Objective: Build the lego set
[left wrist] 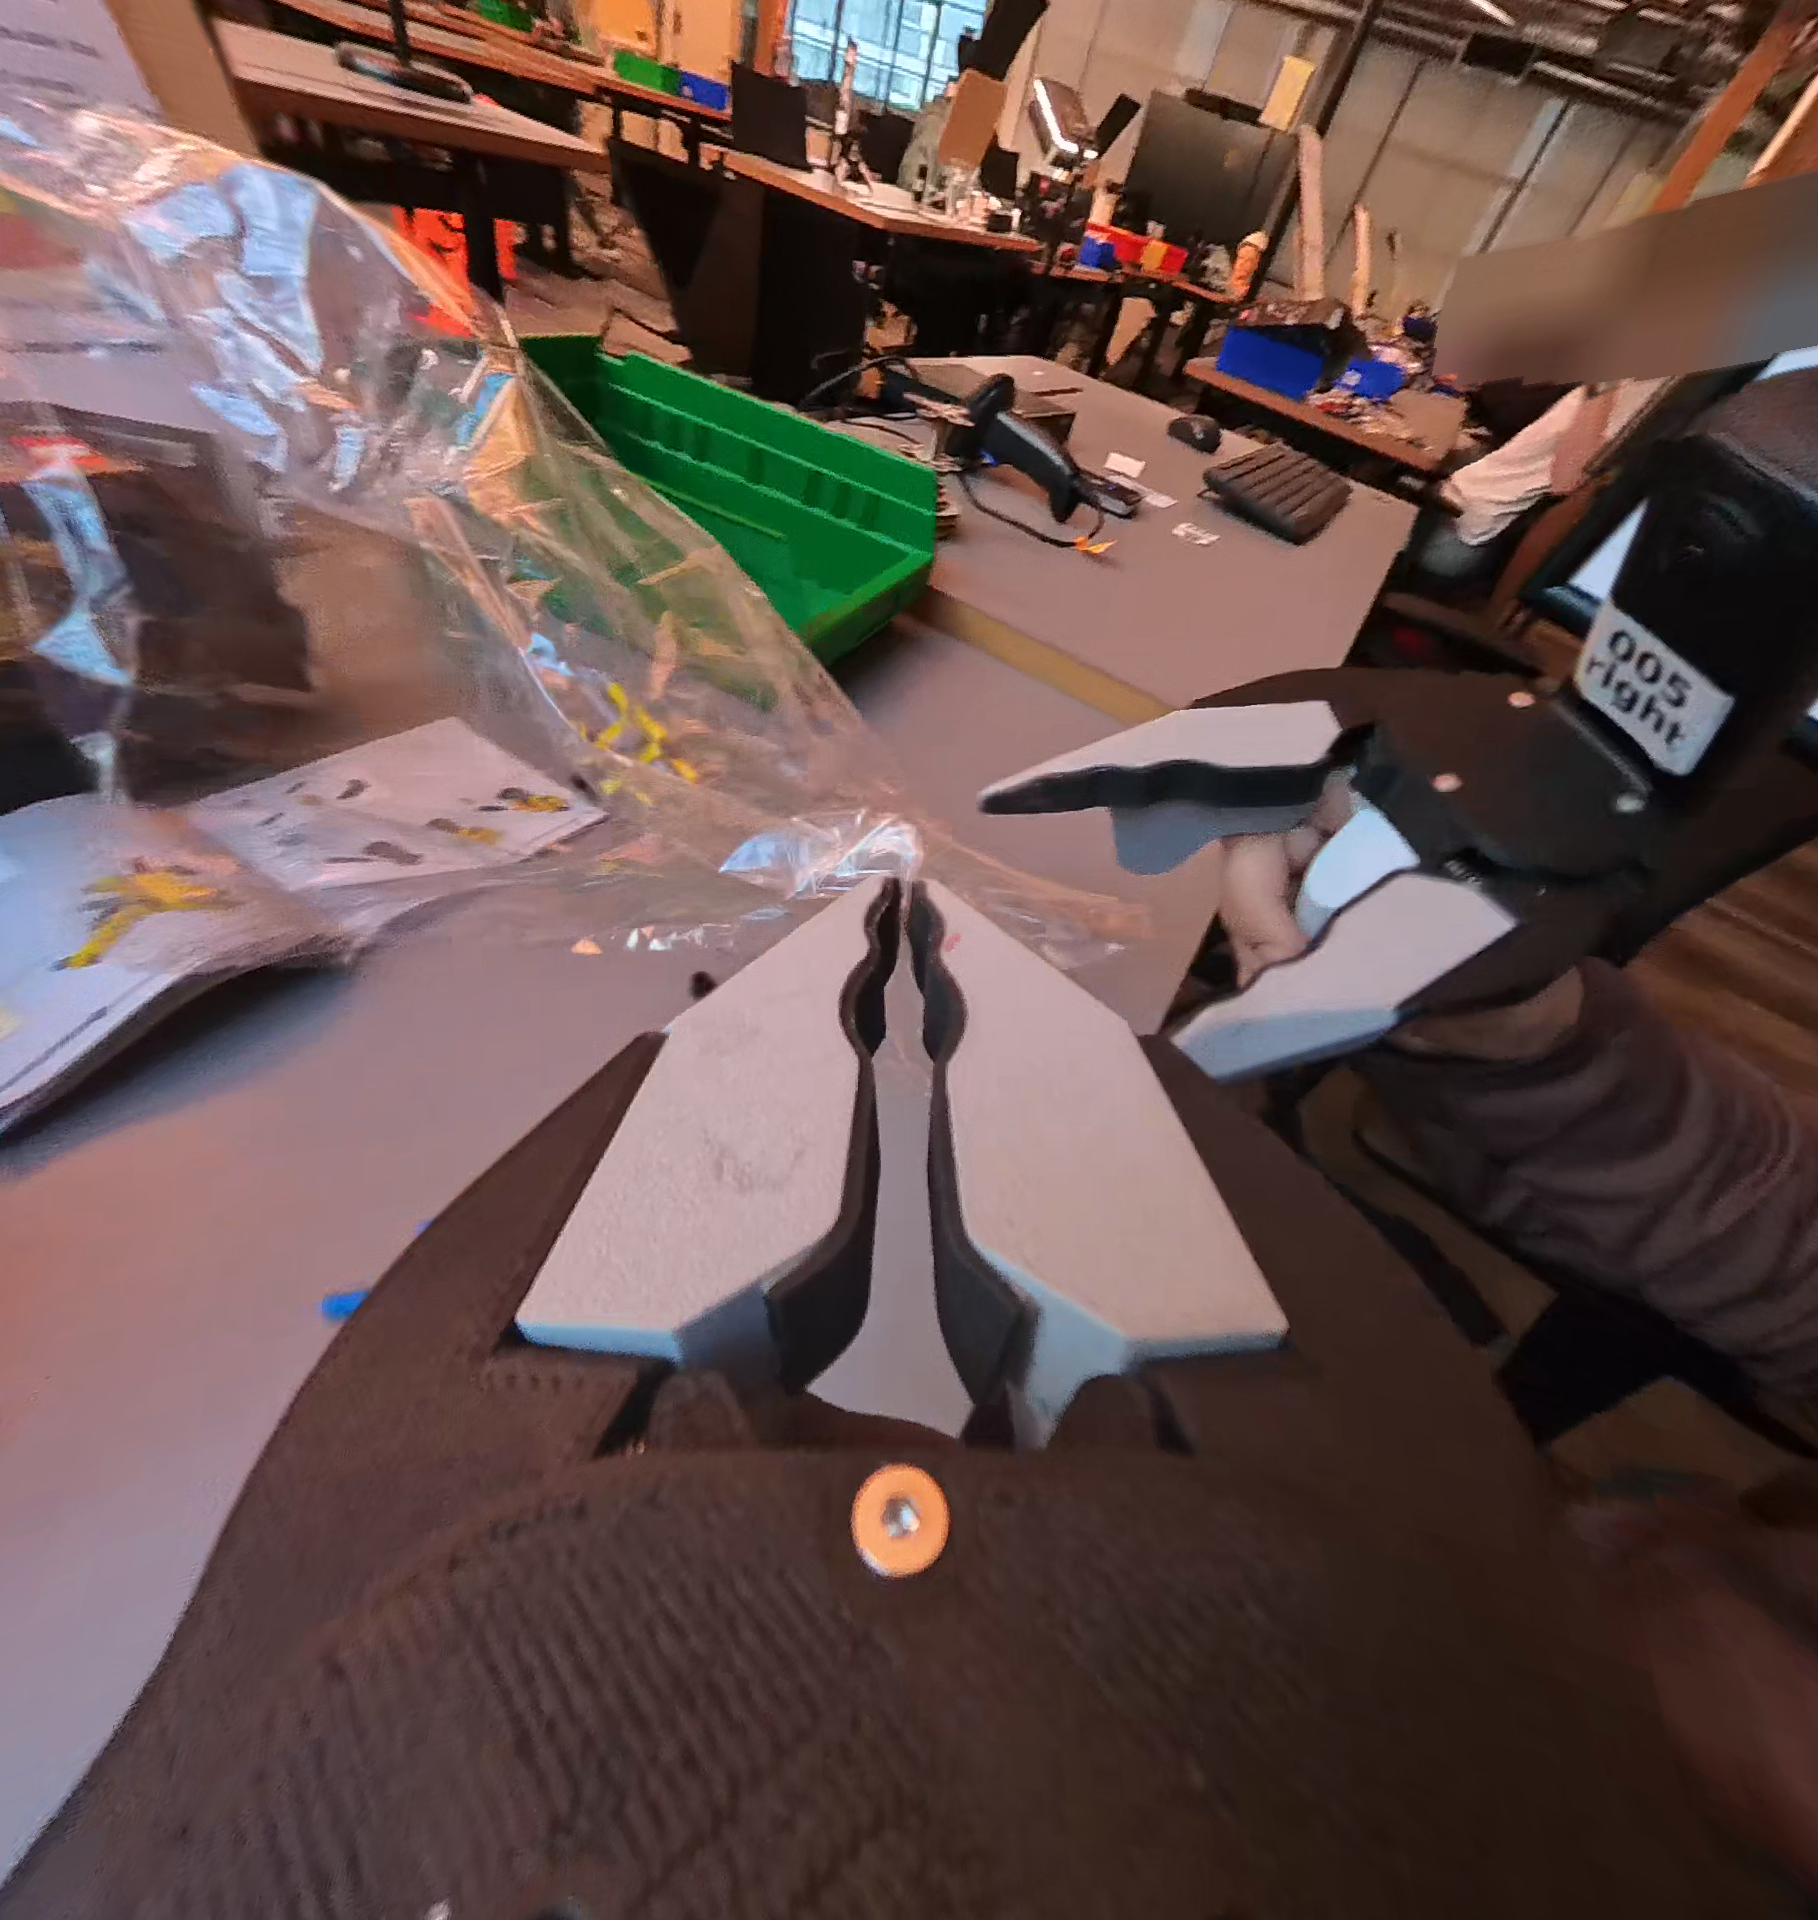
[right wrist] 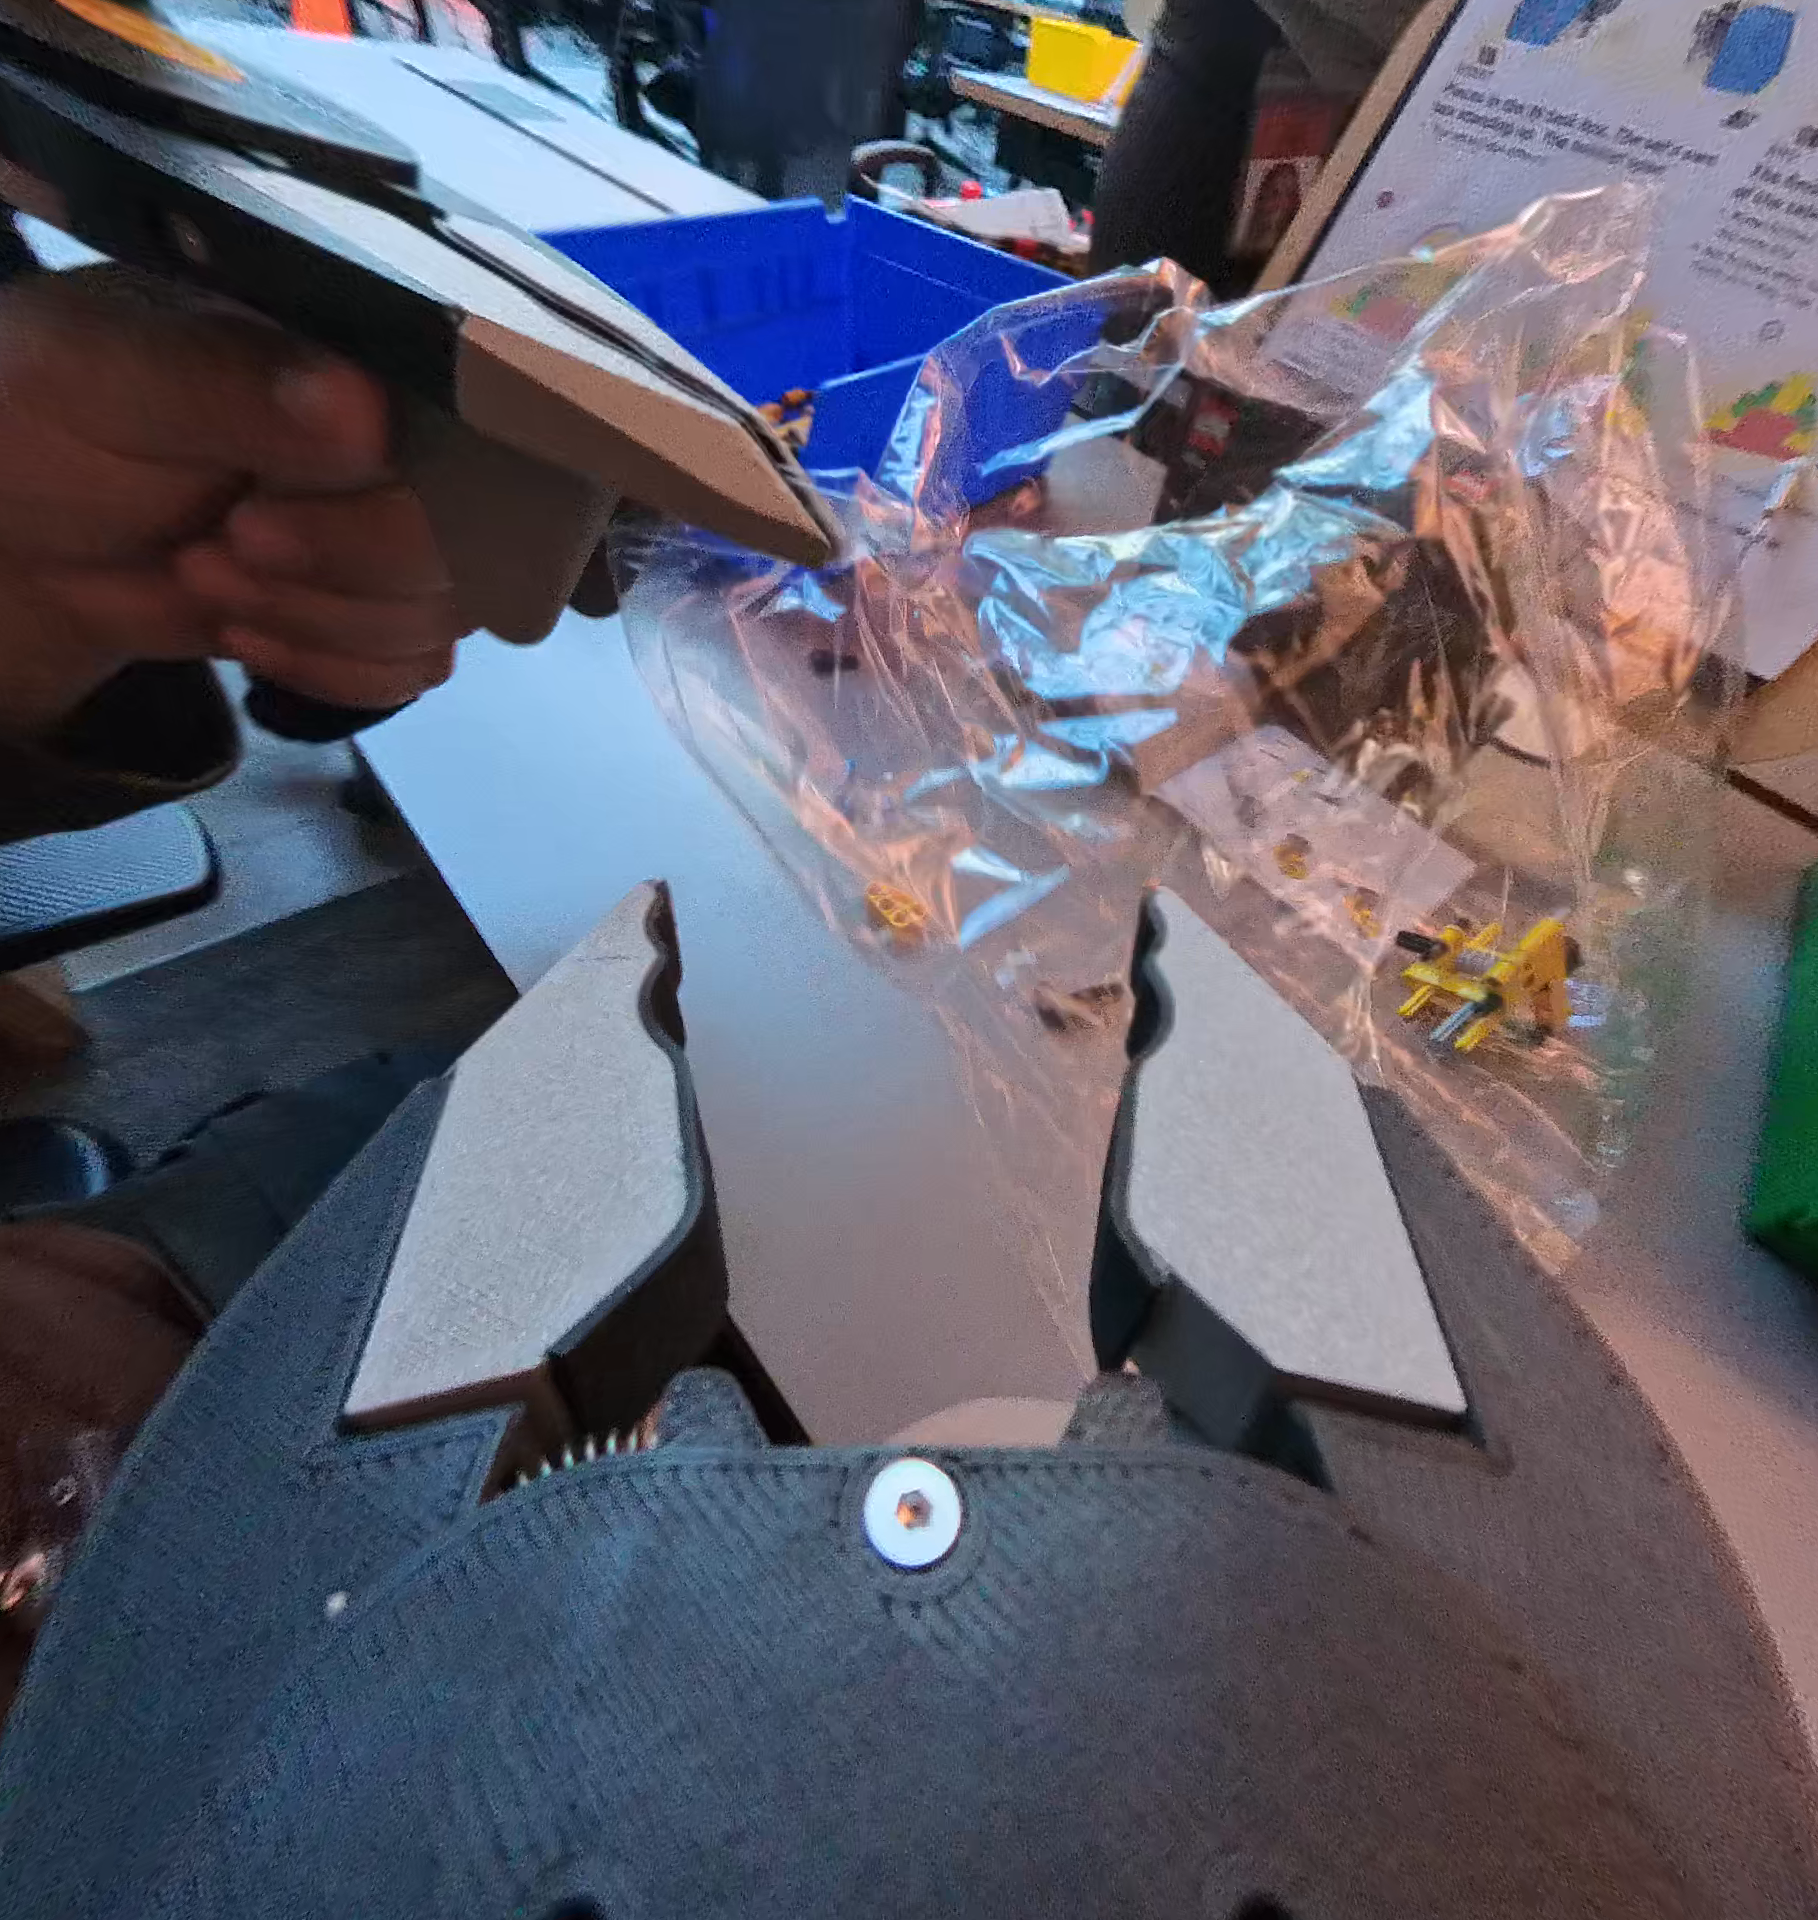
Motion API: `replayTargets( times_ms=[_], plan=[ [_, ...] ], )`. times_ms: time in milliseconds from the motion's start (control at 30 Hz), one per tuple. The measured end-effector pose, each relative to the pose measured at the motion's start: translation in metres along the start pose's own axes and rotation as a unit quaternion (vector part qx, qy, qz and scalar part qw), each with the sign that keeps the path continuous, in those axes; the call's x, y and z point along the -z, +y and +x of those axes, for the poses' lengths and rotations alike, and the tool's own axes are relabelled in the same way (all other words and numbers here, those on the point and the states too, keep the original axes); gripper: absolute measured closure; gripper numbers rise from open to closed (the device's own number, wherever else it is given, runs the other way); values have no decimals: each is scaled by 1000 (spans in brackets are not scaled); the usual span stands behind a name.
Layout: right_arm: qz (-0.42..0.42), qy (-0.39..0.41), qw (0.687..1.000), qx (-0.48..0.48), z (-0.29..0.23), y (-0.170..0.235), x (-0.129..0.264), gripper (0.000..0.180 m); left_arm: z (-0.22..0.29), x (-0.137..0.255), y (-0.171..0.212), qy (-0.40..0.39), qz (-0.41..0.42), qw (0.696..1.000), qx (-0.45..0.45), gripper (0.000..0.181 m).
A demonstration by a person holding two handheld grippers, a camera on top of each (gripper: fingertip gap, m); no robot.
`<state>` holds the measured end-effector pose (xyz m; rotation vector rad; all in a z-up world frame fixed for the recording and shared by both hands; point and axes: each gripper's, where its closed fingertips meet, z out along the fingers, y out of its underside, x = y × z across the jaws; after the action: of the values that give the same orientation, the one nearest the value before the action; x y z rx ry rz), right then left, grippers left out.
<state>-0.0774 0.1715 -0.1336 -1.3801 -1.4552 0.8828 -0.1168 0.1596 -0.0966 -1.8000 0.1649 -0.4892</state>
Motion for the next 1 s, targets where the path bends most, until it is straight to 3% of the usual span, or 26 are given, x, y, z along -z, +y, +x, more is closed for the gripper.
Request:
replayTargets(
  times_ms=[100,233,300,467,700,1000],
  plan=[
    [-13,57,998,30,8,0,-9,91,25,-12,0,24,-5,1000,-6,181],
    [-16,76,995,58,16,4,-6,155,42,-16,6,32,-18,999,-27,181],
    [-11,75,995,67,18,3,-1,169,41,-14,10,26,-25,998,-45,178],
    [-7,77,994,78,26,4,14,172,29,4,27,3,-57,995,-81,153],
    [16,46,998,48,38,4,32,171,4,29,36,-30,-72,992,-98,151],
    [43,26,999,11,53,0,51,170,0,25,36,-38,-69,992,-101,150]
  ],
)
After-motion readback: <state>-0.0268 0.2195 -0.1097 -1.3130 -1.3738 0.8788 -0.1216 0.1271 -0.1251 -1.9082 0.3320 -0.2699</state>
